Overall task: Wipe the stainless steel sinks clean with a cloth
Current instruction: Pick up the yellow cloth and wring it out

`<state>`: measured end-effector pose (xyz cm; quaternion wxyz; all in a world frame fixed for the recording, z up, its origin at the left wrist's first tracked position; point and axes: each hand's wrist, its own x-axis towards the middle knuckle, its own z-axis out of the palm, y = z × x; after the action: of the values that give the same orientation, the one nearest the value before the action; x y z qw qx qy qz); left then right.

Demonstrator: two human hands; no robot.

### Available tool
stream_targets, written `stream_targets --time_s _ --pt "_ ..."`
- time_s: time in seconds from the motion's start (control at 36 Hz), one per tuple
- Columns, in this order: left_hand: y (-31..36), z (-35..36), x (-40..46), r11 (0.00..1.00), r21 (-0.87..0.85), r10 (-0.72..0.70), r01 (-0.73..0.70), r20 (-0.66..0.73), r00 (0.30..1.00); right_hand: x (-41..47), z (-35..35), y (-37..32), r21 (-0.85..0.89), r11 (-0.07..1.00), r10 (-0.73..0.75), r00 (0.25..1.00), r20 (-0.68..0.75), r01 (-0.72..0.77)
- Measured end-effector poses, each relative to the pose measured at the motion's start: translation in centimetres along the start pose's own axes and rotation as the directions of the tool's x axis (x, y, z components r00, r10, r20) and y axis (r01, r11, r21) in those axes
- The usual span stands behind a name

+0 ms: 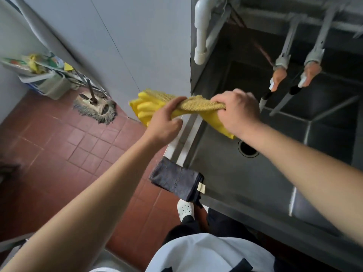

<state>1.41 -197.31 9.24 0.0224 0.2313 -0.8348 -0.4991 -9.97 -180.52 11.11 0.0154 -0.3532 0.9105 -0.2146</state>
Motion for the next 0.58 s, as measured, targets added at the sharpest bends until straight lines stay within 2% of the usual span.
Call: stream_targets --time_s 0.17,0.22,0.28,0.31,0.36,0.42,0.5,0.58 --pt "-1.0 0.2 3.4 0.987 0.089 0.141 -0.137 -0.041 0.989 1.3 2.3 1.3 -0.043 0.999 -0.01 0.986 -0.166 0.003" --pt "-3.0 1.6 3.3 0.988 0.122 0.099 -0.099 0.01 0.995 0.3 4.7 2.0 -0.051 0.998 0.016 0.988 -0.156 -0.024" --pt "-5.7 3.4 3.1 0.986 0.161 -0.049 0.031 0.107 0.993 -0.9 7.8 3.1 -0.071 0.993 0.089 0.996 -0.026 -0.09" --pt "-7.0 4.3 2.7 0.967 0.236 -0.129 0.092 0.146 0.981 -1.7 9.4 3.5 -0.077 0.989 0.136 0.988 0.079 -0.13" --pt "-9.1 5.8 1.9 0.896 0.42 -0.24 0.145 0.183 0.953 -3.0 12.4 4.4 -0.032 0.971 0.235 0.917 0.321 -0.238" --pt "-10.2 6.7 1.1 0.871 0.47 -0.239 0.142 0.153 0.959 -4.4 14.6 4.7 0.081 0.934 0.269 0.836 0.478 -0.347" --pt "-10.8 7.3 0.7 0.9 0.382 -0.239 0.212 0.023 0.971 -5.4 16.5 4.4 0.247 0.869 0.266 0.827 0.496 -0.428" --pt "-10.8 6.8 0.2 0.889 0.273 -0.358 0.368 -0.087 0.93 -5.2 16.8 3.8 0.374 0.81 0.269 0.854 0.446 -0.451"
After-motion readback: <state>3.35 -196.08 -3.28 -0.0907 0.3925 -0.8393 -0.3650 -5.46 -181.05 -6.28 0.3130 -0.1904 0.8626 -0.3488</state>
